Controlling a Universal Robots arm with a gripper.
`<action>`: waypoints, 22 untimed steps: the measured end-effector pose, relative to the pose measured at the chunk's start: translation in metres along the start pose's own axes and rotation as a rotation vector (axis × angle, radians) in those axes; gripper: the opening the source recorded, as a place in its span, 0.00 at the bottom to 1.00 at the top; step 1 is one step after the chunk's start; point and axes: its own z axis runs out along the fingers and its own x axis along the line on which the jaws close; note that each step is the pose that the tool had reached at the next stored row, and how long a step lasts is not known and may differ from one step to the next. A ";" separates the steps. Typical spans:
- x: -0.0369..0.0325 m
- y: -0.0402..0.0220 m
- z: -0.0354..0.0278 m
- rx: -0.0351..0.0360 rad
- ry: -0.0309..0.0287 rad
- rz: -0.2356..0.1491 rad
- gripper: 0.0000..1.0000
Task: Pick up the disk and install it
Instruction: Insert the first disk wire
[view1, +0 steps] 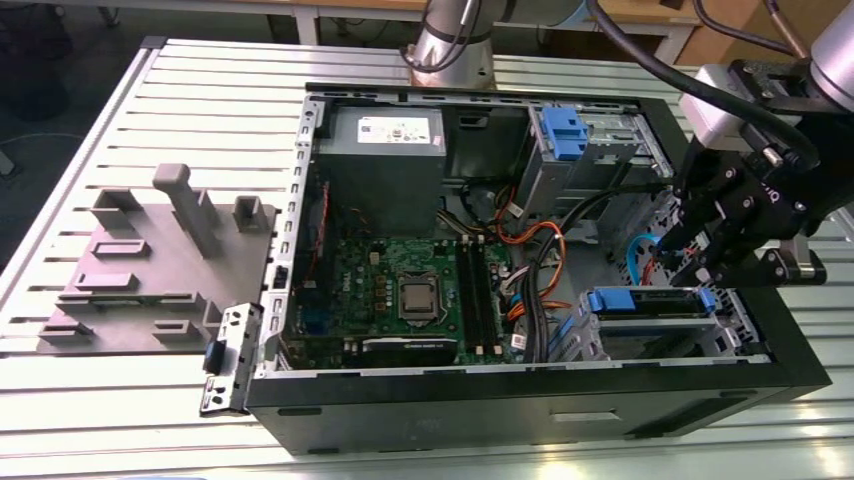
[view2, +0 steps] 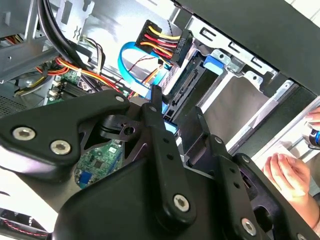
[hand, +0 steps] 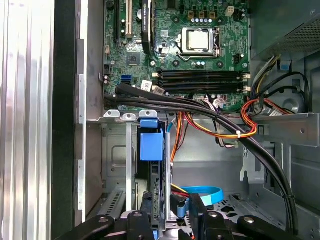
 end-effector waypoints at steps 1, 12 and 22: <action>0.0000 0.0000 0.0000 0.0000 -0.0001 0.000 0.42; 0.0000 0.0000 0.0000 -0.0002 0.0001 -0.003 0.16; 0.0001 0.0036 0.0008 0.0147 -0.0001 -0.007 0.16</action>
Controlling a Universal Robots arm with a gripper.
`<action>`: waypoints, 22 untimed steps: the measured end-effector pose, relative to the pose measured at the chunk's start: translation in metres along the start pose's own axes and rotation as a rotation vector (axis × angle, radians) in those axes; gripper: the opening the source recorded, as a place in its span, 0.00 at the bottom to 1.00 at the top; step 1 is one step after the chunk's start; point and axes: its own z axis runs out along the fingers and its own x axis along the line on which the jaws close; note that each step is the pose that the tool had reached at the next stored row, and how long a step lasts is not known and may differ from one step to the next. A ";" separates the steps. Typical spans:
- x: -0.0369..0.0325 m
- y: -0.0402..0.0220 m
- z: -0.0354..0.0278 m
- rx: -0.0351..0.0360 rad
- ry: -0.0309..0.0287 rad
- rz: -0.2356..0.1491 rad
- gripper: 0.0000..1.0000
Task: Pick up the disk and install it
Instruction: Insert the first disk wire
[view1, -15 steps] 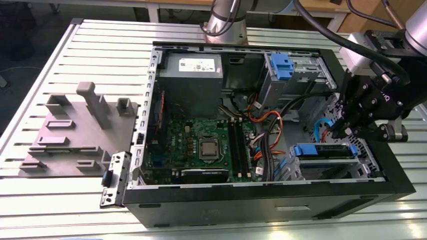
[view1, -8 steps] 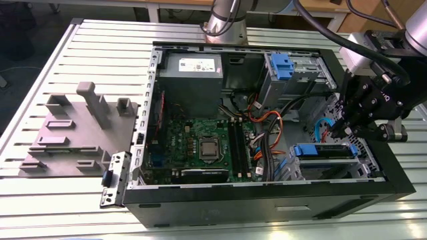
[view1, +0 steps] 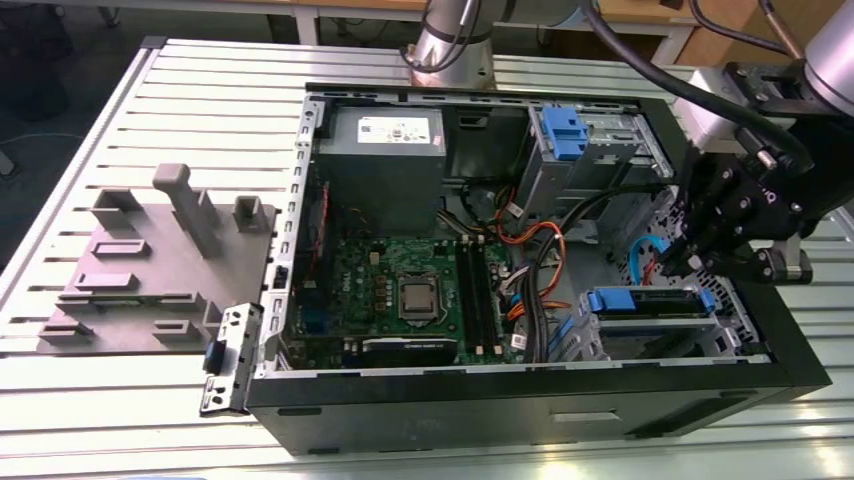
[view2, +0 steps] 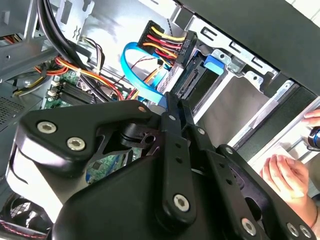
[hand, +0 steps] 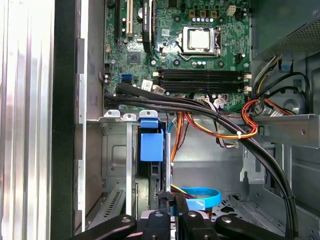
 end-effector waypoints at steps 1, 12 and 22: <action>0.0000 0.0010 0.0003 0.0044 0.0000 -0.001 0.16; 0.0023 0.0110 0.0058 0.0400 0.0002 -0.009 0.16; 0.0050 0.0157 0.0114 0.0690 0.0003 -0.012 0.16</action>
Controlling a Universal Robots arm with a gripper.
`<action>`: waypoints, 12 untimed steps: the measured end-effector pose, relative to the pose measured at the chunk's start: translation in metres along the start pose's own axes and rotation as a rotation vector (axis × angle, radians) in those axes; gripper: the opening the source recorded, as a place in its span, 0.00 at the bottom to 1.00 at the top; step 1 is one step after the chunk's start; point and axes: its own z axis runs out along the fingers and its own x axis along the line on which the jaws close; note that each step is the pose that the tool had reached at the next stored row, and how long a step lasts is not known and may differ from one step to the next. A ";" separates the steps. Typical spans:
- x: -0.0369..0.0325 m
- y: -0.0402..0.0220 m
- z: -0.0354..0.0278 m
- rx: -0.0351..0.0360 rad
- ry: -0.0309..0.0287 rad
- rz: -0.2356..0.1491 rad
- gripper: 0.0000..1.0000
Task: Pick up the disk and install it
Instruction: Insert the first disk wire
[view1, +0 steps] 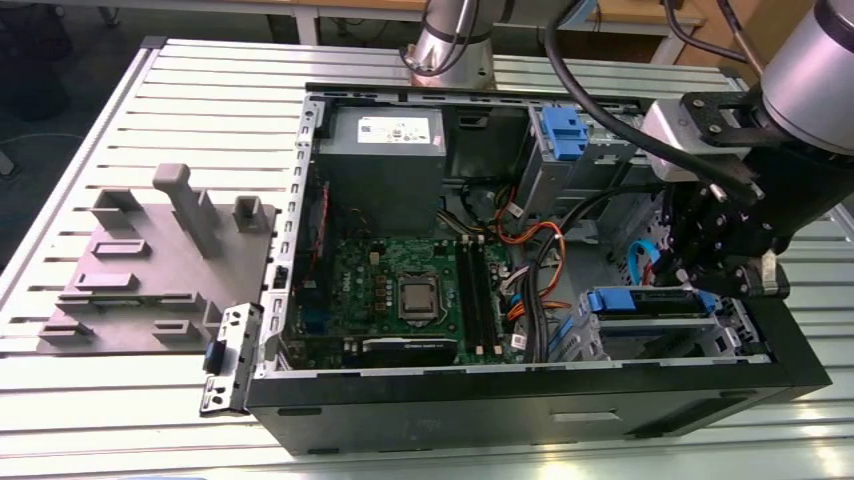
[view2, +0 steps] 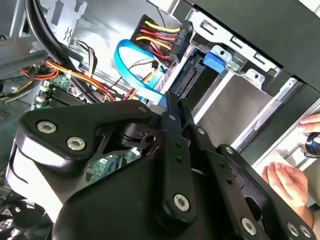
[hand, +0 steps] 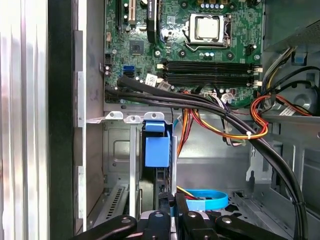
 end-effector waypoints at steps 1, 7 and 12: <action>0.0000 0.0001 0.0004 0.0000 -0.0002 0.000 0.16; 0.0025 0.0004 0.0024 0.0007 -0.0003 0.000 0.16; 0.0027 0.0005 0.0037 0.0013 -0.0001 -0.001 0.16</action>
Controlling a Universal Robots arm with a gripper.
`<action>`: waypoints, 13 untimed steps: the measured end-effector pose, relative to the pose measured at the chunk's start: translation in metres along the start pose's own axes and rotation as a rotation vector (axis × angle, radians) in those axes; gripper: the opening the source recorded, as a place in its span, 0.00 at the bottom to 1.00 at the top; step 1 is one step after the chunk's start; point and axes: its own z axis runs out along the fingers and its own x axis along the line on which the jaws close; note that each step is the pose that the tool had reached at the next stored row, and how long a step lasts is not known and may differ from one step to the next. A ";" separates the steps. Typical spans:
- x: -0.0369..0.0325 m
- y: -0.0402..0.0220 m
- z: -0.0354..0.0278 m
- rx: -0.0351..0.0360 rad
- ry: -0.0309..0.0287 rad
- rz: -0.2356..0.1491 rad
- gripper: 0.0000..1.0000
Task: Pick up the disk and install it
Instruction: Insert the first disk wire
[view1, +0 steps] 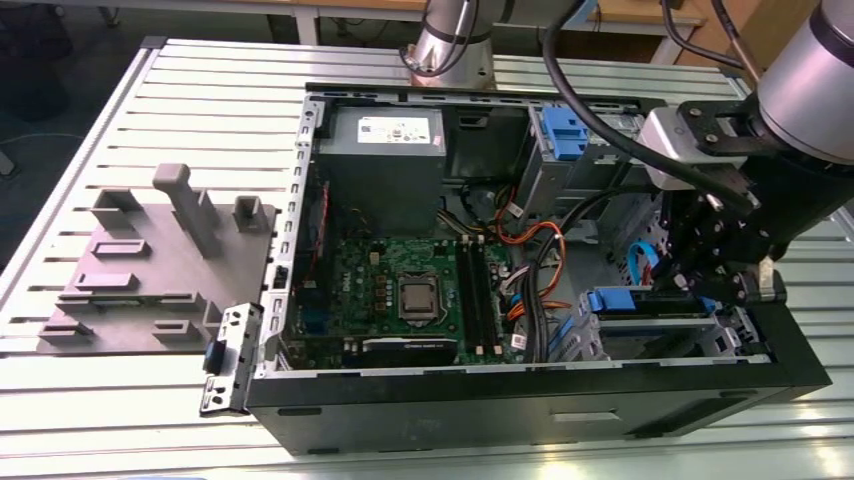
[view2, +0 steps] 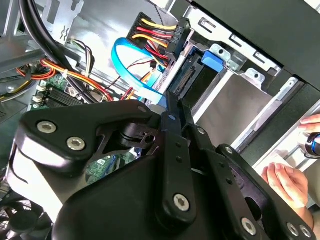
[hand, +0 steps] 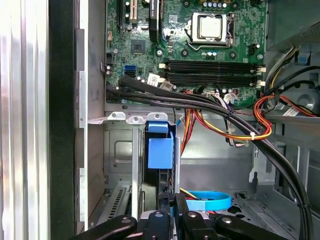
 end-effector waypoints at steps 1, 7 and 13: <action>0.0001 0.0000 0.0003 0.0000 -0.0001 0.000 0.16; 0.0005 0.0001 0.0018 0.0000 0.0001 0.000 0.16; 0.0007 0.0001 0.0030 0.0000 0.0000 0.000 0.16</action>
